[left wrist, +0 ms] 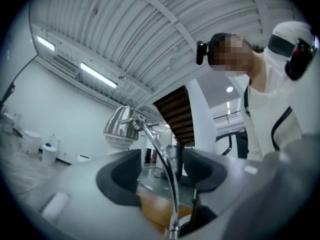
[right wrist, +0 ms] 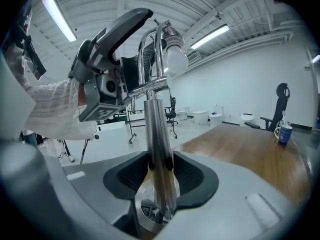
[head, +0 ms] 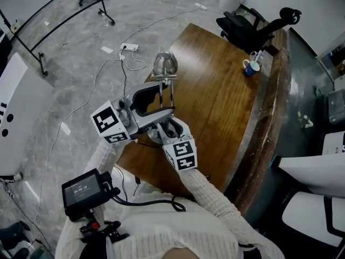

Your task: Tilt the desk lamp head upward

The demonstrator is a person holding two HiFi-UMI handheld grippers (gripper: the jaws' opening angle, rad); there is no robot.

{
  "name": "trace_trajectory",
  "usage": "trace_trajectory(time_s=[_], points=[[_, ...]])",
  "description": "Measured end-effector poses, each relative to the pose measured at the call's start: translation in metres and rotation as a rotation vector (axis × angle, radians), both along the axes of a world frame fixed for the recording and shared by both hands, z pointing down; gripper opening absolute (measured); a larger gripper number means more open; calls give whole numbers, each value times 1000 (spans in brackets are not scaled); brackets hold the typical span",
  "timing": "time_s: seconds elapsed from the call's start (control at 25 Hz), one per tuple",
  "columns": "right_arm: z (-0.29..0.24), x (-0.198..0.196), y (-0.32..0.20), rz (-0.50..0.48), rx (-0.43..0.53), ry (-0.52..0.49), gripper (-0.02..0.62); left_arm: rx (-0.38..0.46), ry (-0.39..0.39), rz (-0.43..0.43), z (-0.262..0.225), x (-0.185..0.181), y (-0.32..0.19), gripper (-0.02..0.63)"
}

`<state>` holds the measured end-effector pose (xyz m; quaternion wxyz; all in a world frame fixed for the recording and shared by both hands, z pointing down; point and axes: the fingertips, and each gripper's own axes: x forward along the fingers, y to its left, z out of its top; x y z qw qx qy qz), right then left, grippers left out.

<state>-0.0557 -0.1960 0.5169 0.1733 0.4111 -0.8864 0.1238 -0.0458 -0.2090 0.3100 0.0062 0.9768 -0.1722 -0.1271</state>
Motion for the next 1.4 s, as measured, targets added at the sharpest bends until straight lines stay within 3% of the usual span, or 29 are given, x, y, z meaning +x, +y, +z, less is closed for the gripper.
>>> trace_trajectory(time_s=[0.16,0.28,0.4,0.48,0.56,0.64,0.84,1.08,1.24,1.4], points=[[-5,7,6,-3,15,-21,206,-69,15,-39,17,-19,7,255],[-14,23,12,19,43,-35,209,-94,82,-95,21,-35,23,255],[-30,44,30,58,82,-54,160,-121,98,-203,31,-43,46,237],[-44,57,48,68,121,-57,104,-144,85,-324,42,-47,65,162],[-55,65,67,57,159,-45,8,-179,98,-435,58,-47,84,107],[-60,66,78,30,180,-44,-2,-222,104,-495,78,-44,96,49],[-64,74,121,-47,207,-39,-2,-240,-12,-605,105,-18,144,8],[-64,88,167,-77,187,-71,-2,-349,-121,-685,128,23,196,8],[-67,86,186,-93,179,-59,-2,-439,-171,-707,139,31,209,8],[-66,84,197,-78,155,-66,-2,-466,-206,-731,142,27,217,8]])
